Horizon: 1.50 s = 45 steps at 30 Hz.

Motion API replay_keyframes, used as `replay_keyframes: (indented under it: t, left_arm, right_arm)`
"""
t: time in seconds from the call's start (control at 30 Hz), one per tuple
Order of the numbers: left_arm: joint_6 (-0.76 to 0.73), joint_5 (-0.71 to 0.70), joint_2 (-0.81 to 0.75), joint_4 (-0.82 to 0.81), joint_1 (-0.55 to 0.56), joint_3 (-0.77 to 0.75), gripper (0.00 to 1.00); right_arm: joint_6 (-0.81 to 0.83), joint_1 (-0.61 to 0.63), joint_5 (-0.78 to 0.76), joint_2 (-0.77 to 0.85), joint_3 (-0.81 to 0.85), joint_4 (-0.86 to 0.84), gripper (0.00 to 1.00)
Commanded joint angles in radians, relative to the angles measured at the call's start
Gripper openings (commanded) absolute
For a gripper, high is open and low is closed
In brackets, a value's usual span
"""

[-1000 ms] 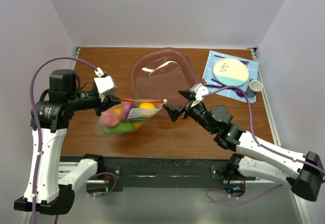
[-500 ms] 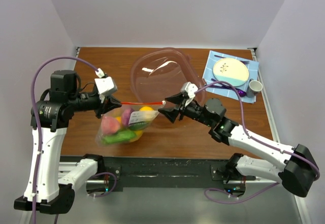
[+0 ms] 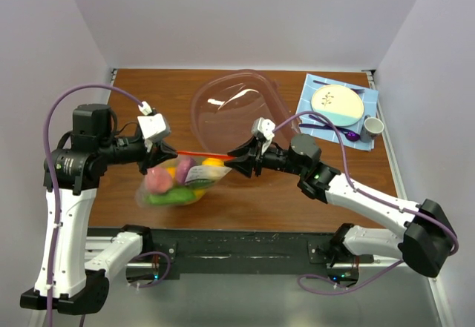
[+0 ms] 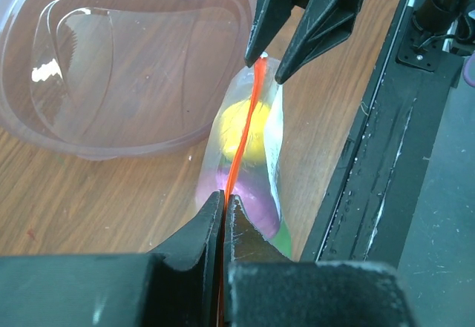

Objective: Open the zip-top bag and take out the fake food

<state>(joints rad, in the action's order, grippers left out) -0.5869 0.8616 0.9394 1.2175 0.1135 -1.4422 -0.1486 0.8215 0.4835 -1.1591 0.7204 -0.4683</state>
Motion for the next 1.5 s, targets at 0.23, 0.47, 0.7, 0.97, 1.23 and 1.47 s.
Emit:
replay_keyframes:
  t: [0.23, 0.47, 0.7, 0.97, 1.23, 1.47]
  left_arm:
    - [-0.031, 0.096, 0.009, 0.042, 0.002, -0.056, 0.00]
    - [-0.056, 0.114, 0.029, 0.074, 0.002, -0.061, 0.00]
    - [-0.079, 0.117, 0.029, 0.097, 0.002, -0.060, 0.00]
    - [-0.097, 0.100, 0.032, 0.097, 0.003, -0.052, 0.01]
    - [-0.123, 0.085, 0.029, 0.096, 0.003, -0.034, 0.02]
    - [-0.139, 0.079, 0.003, 0.071, 0.003, 0.008, 0.02]
  right_arm:
    - [0.132, -0.005, -0.184, 0.010, 0.083, 0.083, 0.51]
    - [0.178, -0.012, -0.186, -0.004, 0.140, 0.114, 0.54]
    - [0.221, -0.013, -0.054, -0.085, 0.238, 0.187, 0.54]
    - [0.268, -0.016, 0.188, -0.137, 0.323, 0.367, 0.51]
    - [0.261, -0.065, 0.363, -0.074, 0.315, 0.428, 0.50]
    - [0.211, -0.073, 0.437, -0.044, 0.321, 0.408, 0.50]
